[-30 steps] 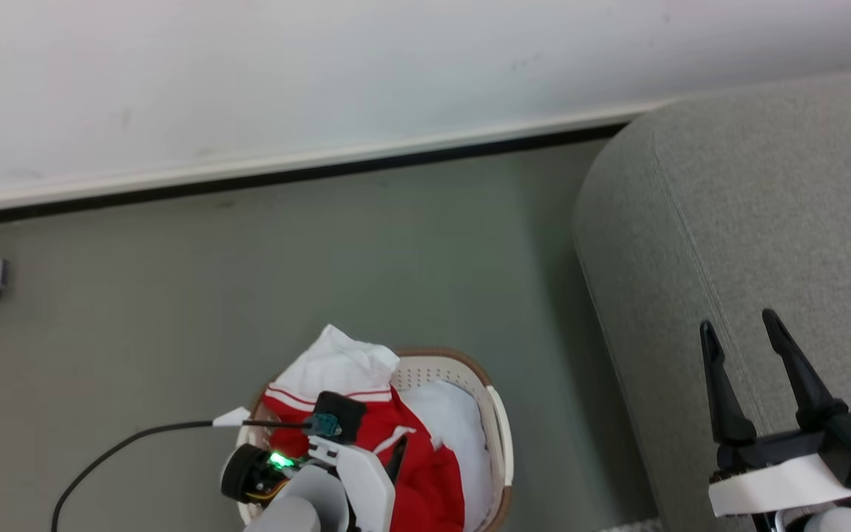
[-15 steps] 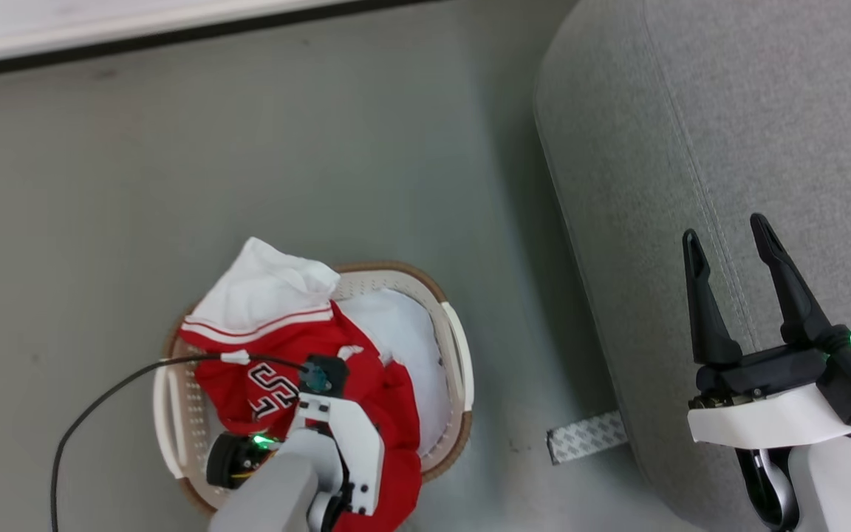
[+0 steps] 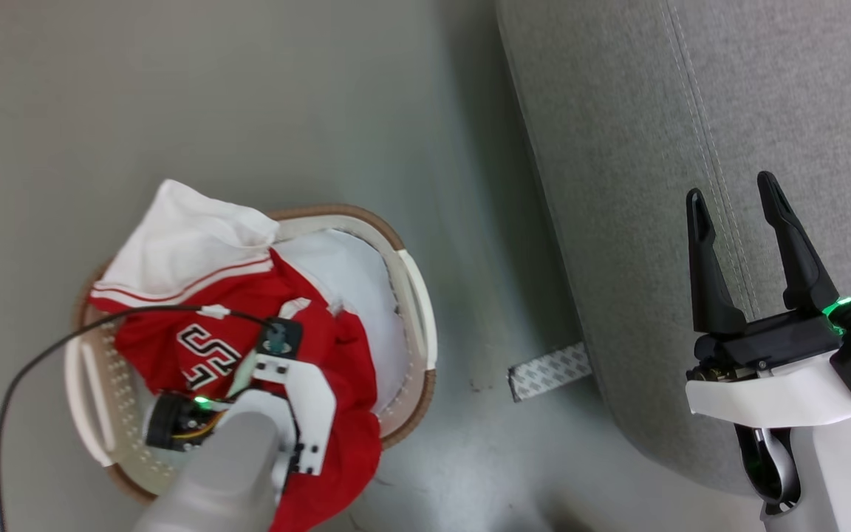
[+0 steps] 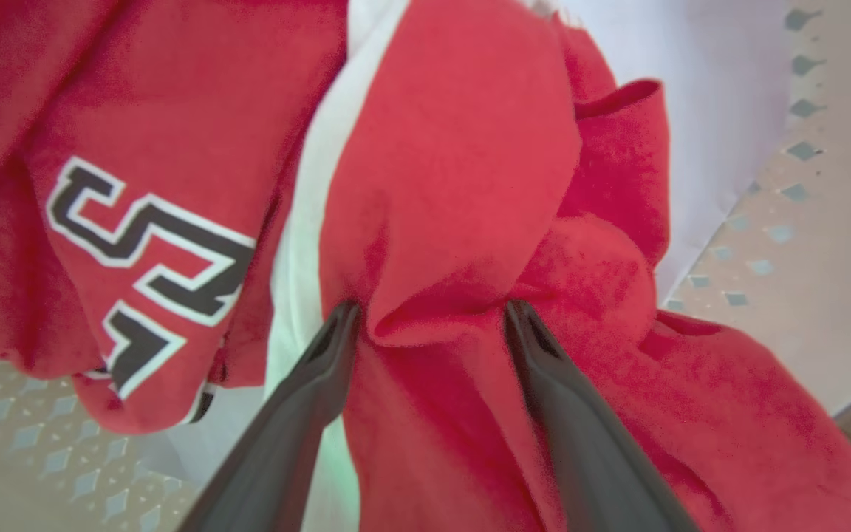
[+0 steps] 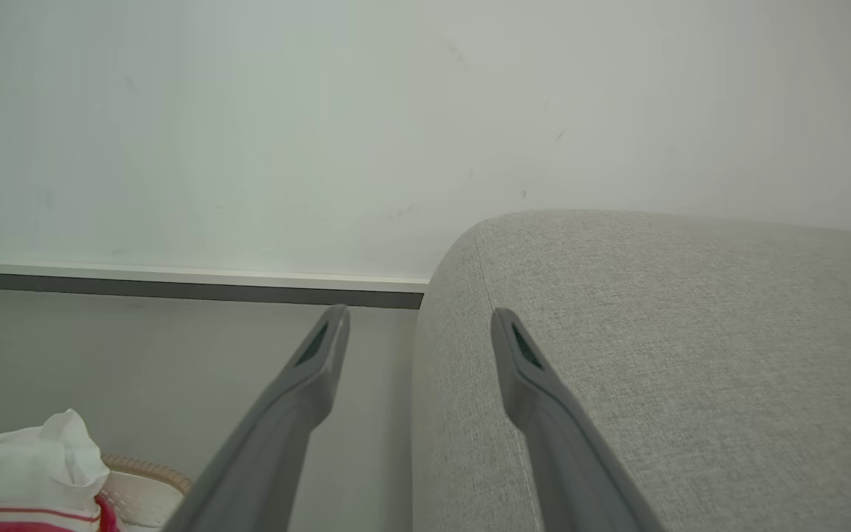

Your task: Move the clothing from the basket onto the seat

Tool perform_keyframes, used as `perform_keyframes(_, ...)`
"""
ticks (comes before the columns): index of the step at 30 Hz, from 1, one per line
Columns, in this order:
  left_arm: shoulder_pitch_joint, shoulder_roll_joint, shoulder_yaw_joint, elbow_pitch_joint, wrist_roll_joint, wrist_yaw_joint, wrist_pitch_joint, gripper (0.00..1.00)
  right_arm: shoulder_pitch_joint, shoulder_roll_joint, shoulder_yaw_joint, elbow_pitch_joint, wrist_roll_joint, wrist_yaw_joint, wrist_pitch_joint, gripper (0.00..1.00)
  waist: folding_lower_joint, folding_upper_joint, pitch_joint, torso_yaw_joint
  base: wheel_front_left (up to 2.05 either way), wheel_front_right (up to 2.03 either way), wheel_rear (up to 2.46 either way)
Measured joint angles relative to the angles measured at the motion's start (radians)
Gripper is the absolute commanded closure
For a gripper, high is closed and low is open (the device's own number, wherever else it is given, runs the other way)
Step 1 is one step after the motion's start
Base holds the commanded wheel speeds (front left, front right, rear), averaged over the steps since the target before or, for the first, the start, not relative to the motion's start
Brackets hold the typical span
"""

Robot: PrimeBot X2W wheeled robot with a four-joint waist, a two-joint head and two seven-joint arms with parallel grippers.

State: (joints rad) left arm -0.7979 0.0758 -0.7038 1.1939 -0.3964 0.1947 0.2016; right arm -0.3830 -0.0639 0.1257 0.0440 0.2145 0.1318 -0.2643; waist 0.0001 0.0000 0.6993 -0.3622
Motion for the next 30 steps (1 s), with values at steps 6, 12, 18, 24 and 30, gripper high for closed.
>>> perform_keyframes(6, -0.037, 0.016, -0.020, 0.039, 0.012, 0.007, -0.012, 0.52, -0.002, -0.001, -0.012, -0.004, 0.005, 0.000, 0.000, 0.00, 0.0000, 0.0000, 0.051, -0.034, 0.00, 0.00, 0.00)
perform_keyframes(12, -0.045, 0.005, 0.004, 0.046, -0.018, -0.025, -0.067, 1.00, 0.013, -0.006, -0.030, 0.014, 0.005, 0.000, 0.000, 0.00, 0.0000, 0.0000, 0.028, -0.016, 0.00, 0.00, 0.00)
perform_keyframes(18, 0.015, -0.014, 0.059, 0.026, -0.106, -0.071, -0.188, 1.00, 0.057, -0.018, -0.041, 0.032, -0.005, 0.000, 0.000, 0.00, 0.0000, 0.0000, -0.060, 0.013, 0.00, 0.00, 0.00)
perform_keyframes(24, 0.082, -0.024, 0.083, -0.031, -0.171, -0.132, -0.296, 1.00, 0.139, -0.028, -0.068, 0.050, -0.029, 0.000, 0.000, 0.00, -0.0002, 0.0000, -0.206, 0.062, 0.00, 0.00, 0.00)
perform_keyframes(30, 0.134, -0.026, 0.082, -0.122, -0.231, -0.167, -0.340, 1.00, 0.220, -0.032, -0.070, 0.066, -0.043, 0.000, 0.000, 0.00, -0.0002, 0.0000, -0.345, 0.116, 0.00, 0.00, 0.00)
